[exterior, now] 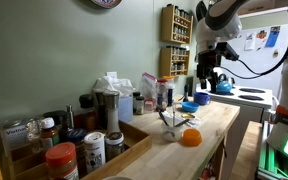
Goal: Pick up the orange bowl and place it the right way up on the kitchen counter
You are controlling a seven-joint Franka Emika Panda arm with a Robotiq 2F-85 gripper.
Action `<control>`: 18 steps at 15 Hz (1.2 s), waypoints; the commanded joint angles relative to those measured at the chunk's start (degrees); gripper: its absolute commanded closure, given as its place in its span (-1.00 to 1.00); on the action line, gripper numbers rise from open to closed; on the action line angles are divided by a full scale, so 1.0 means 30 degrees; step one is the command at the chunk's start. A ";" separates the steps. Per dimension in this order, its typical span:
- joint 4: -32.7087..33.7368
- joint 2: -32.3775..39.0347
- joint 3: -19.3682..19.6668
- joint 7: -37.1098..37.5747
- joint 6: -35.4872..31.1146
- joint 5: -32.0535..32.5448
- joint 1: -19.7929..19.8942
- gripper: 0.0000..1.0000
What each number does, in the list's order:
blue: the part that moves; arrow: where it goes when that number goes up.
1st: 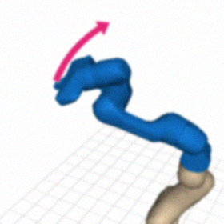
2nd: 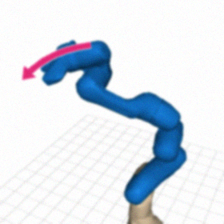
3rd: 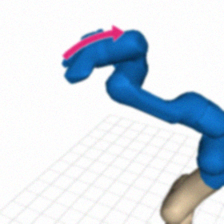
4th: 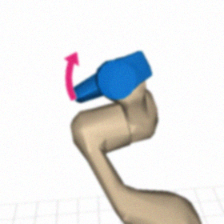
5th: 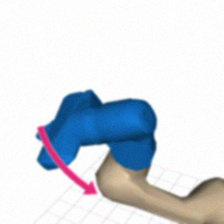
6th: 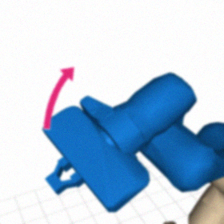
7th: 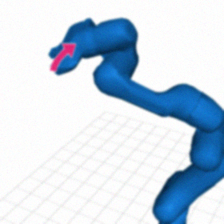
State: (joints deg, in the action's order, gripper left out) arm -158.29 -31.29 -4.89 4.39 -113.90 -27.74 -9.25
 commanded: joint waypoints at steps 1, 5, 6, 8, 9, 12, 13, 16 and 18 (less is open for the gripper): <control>0.0050 0.0834 0.0227 -0.0522 -0.0631 -0.0860 -0.0117 -1.00; 0.0065 0.3466 0.0663 -0.4370 -0.3588 -0.5245 -0.1343 -1.00; 0.0053 0.4050 0.0594 -0.5573 -0.4046 -0.6094 -0.1492 -1.00; 0.0055 0.5146 0.0631 -0.8242 -0.2994 -0.6330 -0.1424 -1.00; 0.0056 0.5677 0.0762 -0.9621 -0.2520 -0.6518 -0.1341 -1.00; 0.0039 0.7440 0.0464 -1.2319 -0.1573 -0.5954 -0.1081 -1.00; 0.0037 0.7921 0.0286 -1.2927 -0.1620 -0.6133 -0.1074 -1.00; 0.0070 0.7738 0.0022 -1.2388 -0.1783 -0.5914 -0.0755 -1.00; 0.0231 0.8331 -0.0065 -1.2078 -0.2339 -0.6126 -0.0699 -1.00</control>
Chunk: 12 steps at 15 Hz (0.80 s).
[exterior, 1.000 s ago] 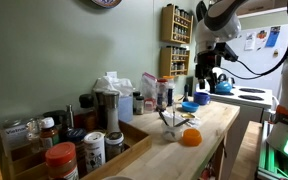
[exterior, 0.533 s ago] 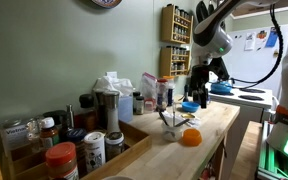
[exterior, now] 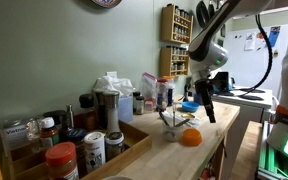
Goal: Pick up the orange bowl and place it the right way up on the kitchen counter
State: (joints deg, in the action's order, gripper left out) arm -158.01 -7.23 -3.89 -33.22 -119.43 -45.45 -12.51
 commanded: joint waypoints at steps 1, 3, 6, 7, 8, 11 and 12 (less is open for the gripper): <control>0.0238 0.0956 -0.0353 0.0257 -0.0933 -0.0776 0.0452 -1.00; 0.0245 0.1828 -0.0395 -0.0165 -0.2014 -0.1893 0.0494 -1.00; 0.0426 0.3360 -0.0595 -0.0145 -0.3291 -0.2799 0.0615 -1.00; 0.0465 0.3665 -0.0647 -0.0184 -0.3613 -0.3306 0.0693 -1.00; 0.0527 0.3954 -0.0734 -0.0225 -0.3900 -0.3804 0.0760 -1.00; 0.0816 0.4493 -0.0938 -0.0961 -0.4048 -0.5698 0.1014 -1.00; 0.0970 0.4631 -0.0986 -0.1289 -0.3850 -0.6306 0.1096 -1.00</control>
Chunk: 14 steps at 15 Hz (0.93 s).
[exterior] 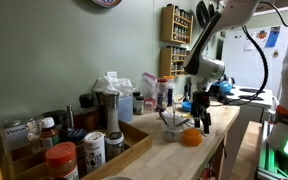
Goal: Pick up the orange bowl and place it the right way up on the kitchen counter
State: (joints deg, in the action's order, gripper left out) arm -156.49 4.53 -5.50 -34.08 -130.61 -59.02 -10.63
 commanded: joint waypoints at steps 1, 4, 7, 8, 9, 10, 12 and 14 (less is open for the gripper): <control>0.0622 0.0903 -0.0494 -0.1225 -0.0029 -0.2204 0.0501 -1.00; 0.1033 0.1539 -0.0675 -0.1561 0.0026 -0.2945 0.0456 -1.00; 0.1267 0.2140 -0.0773 -0.1565 0.0230 -0.3043 0.0460 -1.00; 0.1321 0.2293 -0.0790 -0.1515 0.0331 -0.2981 0.0473 -1.00; 0.1405 0.2490 -0.0801 -0.1424 0.0490 -0.2842 0.0483 -1.00; 0.1495 0.2656 -0.0816 -0.1409 0.0601 -0.2810 0.0496 -1.00; 0.1673 0.2837 -0.0841 -0.1653 0.0881 -0.2988 0.0588 -0.96; 0.1814 0.2847 -0.0842 -0.1928 0.1313 -0.3193 0.0700 -0.88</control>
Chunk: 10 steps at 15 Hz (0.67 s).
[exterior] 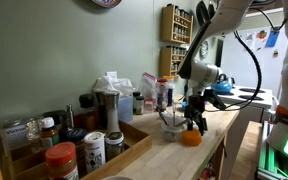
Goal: Pick up the orange bowl and place it the right way up on the kitchen counter
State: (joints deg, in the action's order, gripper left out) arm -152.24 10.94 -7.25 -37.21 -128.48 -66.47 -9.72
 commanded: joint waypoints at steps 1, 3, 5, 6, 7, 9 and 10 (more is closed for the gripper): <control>0.0446 0.0685 -0.0260 -0.1205 0.0850 -0.0939 0.0482 -0.84; 0.0561 0.0760 -0.0246 -0.1667 0.1268 -0.1186 0.0550 -0.82; 0.0632 0.0839 -0.0213 -0.2030 0.1562 -0.1362 0.0558 -0.63; 0.0670 0.0893 -0.0202 -0.2216 0.1682 -0.1402 0.0558 -0.30; 0.0712 0.0941 -0.0181 -0.2310 0.1836 -0.1381 0.0559 -0.17; 0.0709 0.0970 -0.0145 -0.2433 0.1967 -0.1283 0.0557 0.19; 0.0631 0.0870 -0.0111 -0.2439 0.1957 -0.1157 0.0556 0.32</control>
State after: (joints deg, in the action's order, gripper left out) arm -150.69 12.54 -7.34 -42.53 -123.61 -69.05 -8.80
